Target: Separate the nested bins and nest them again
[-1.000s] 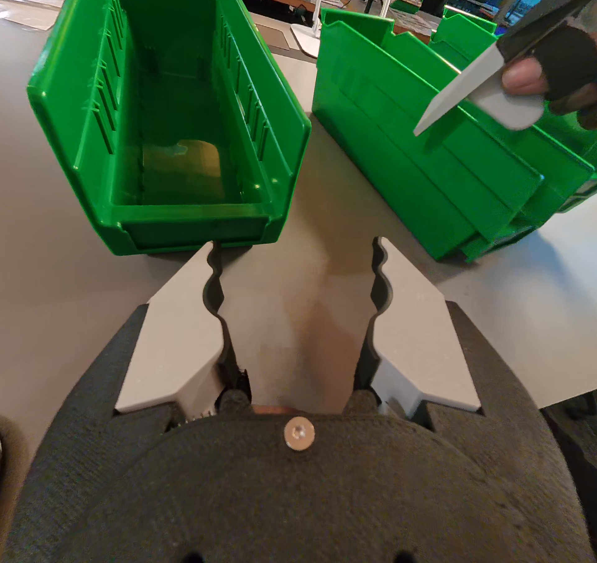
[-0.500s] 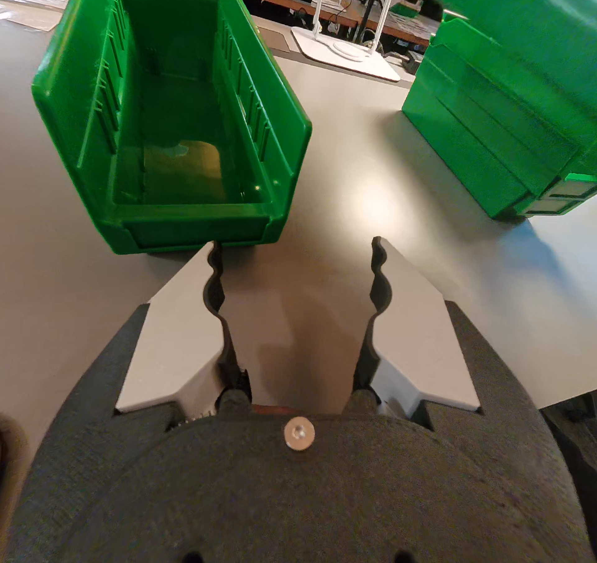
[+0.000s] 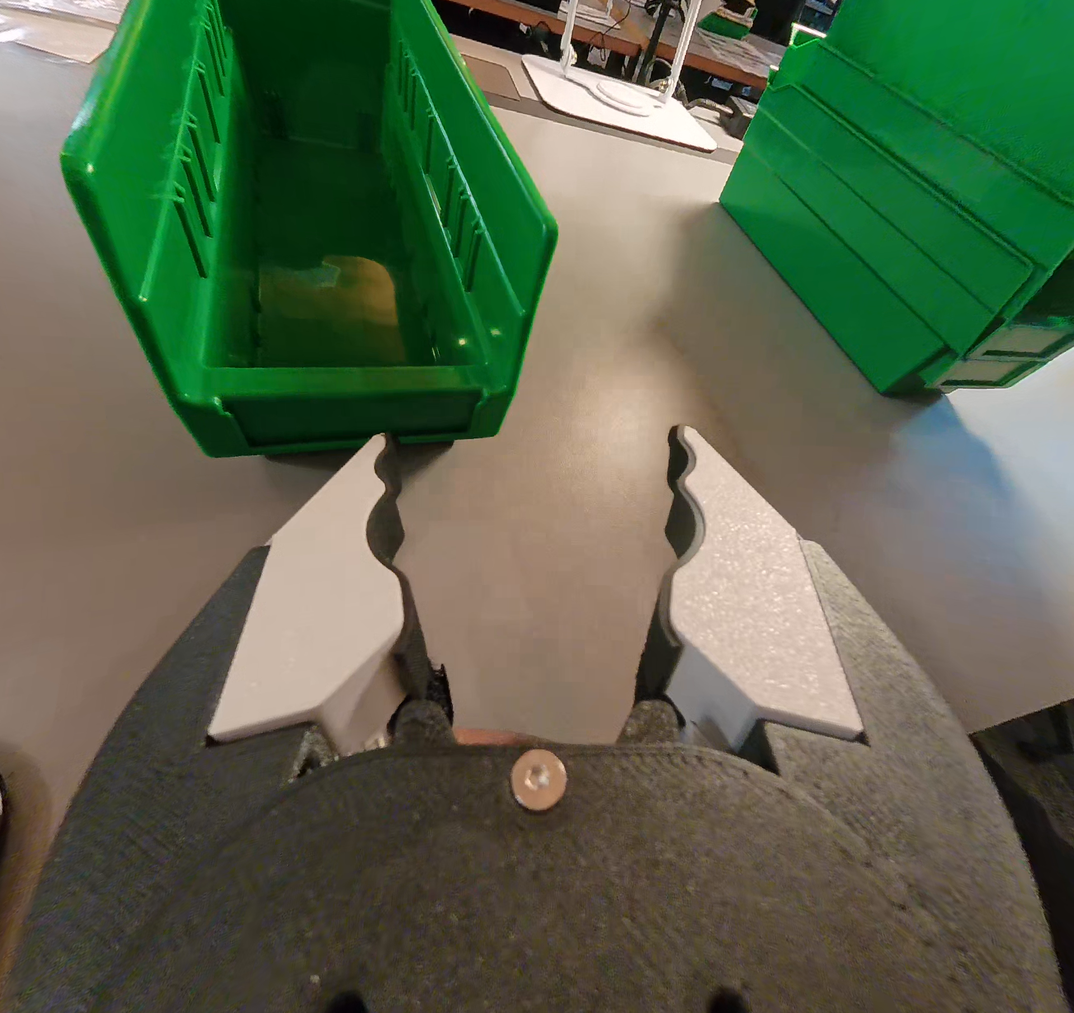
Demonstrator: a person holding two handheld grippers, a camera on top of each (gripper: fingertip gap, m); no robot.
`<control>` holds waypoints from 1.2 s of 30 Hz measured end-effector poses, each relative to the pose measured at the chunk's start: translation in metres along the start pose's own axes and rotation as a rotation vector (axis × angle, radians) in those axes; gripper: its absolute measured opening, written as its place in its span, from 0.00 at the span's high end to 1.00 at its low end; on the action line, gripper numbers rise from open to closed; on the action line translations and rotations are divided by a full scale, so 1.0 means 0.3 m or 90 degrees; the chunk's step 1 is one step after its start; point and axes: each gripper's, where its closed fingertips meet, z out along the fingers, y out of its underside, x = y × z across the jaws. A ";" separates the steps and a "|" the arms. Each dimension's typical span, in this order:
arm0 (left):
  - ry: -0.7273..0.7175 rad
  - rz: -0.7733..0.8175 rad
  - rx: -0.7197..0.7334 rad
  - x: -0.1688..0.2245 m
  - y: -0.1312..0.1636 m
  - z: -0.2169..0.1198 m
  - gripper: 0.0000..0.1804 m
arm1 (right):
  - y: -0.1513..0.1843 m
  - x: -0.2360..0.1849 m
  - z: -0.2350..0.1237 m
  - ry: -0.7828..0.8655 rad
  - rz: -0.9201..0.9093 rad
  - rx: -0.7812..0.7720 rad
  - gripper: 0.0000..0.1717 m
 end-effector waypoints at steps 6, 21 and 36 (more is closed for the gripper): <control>0.002 -0.003 -0.004 -0.002 0.002 0.003 0.49 | -0.003 0.011 0.072 -0.010 0.011 -0.015 0.34; 0.011 0.002 -0.004 0.003 0.003 0.001 0.49 | 0.045 0.058 0.190 0.026 0.008 0.004 0.23; 0.040 0.003 0.020 0.018 -0.014 -0.015 0.43 | 0.334 -0.209 -0.091 -0.255 -0.055 0.374 0.25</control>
